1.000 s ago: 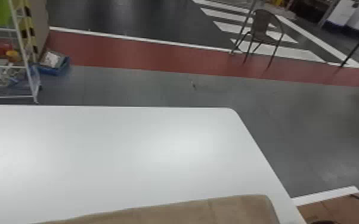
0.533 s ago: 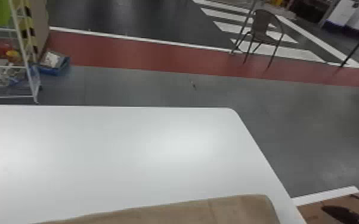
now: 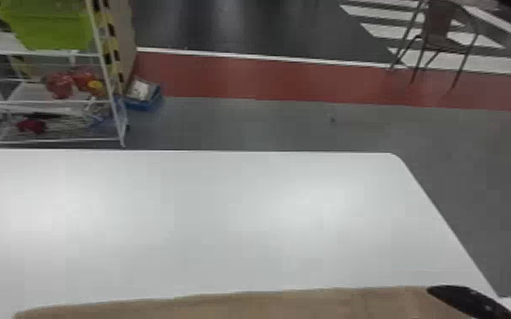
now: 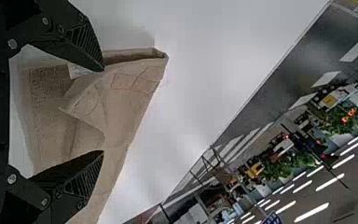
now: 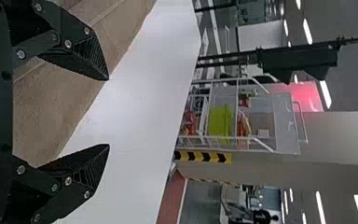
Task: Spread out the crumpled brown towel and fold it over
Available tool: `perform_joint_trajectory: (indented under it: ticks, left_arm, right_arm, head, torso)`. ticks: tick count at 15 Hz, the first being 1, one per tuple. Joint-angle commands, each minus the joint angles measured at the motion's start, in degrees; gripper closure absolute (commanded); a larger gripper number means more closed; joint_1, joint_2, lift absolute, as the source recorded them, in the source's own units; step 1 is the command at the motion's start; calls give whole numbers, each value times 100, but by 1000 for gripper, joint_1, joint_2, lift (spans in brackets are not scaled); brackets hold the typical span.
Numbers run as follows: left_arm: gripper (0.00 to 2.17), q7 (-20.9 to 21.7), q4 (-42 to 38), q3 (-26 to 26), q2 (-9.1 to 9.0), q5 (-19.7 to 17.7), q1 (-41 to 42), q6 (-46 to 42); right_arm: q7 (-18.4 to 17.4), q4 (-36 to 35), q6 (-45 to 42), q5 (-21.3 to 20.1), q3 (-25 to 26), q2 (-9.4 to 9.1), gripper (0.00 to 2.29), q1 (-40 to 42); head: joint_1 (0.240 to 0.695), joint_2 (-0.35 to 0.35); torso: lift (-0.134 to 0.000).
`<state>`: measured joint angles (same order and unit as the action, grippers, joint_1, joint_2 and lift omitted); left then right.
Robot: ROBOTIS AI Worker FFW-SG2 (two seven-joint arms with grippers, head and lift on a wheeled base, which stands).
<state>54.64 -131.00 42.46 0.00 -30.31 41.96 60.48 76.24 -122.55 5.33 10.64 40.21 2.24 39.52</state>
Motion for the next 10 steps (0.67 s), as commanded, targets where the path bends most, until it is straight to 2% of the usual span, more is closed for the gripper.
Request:
perform_joint_trajectory:
  ticks: [1,3,4,6,9,10]
  left_arm:
    - [333,-68,-154,-247,-15,174,5,171]
    - [333,-147,-250,-326,-15,201,5,171]
    - [333,-244,-303,-378,-15,218,-3,171]
    - [333,-296,-382,-405,-15,271,-65,276]
    - [333,-314,-514,-405,-15,297,-153,610]
    - [333,-314,-549,-405,-15,315,-153,628]
  right_arm:
    - [-3,-366,-80,-1267,-1103,-66,471,-58]
    - [-3,-665,430,-2304,-1973,-57,475,-146]
    - [40,-735,975,-2805,-2421,-39,508,-278]
    - [181,-902,2223,-3719,-3300,22,529,-577]
    - [209,-1008,3049,-4334,-3977,75,589,-981]
    - [209,-1008,3295,-4439,-4117,101,589,-1148]
  head:
    - [695,-48]
    - [695,47]
    - [695,144]
    - [695,233]
    - [695,345]
    - [695,350]
  torso:
    - [-123]
    - [-123]
    - [-123]
    - [-123]
    - [-123]
    - [-123]
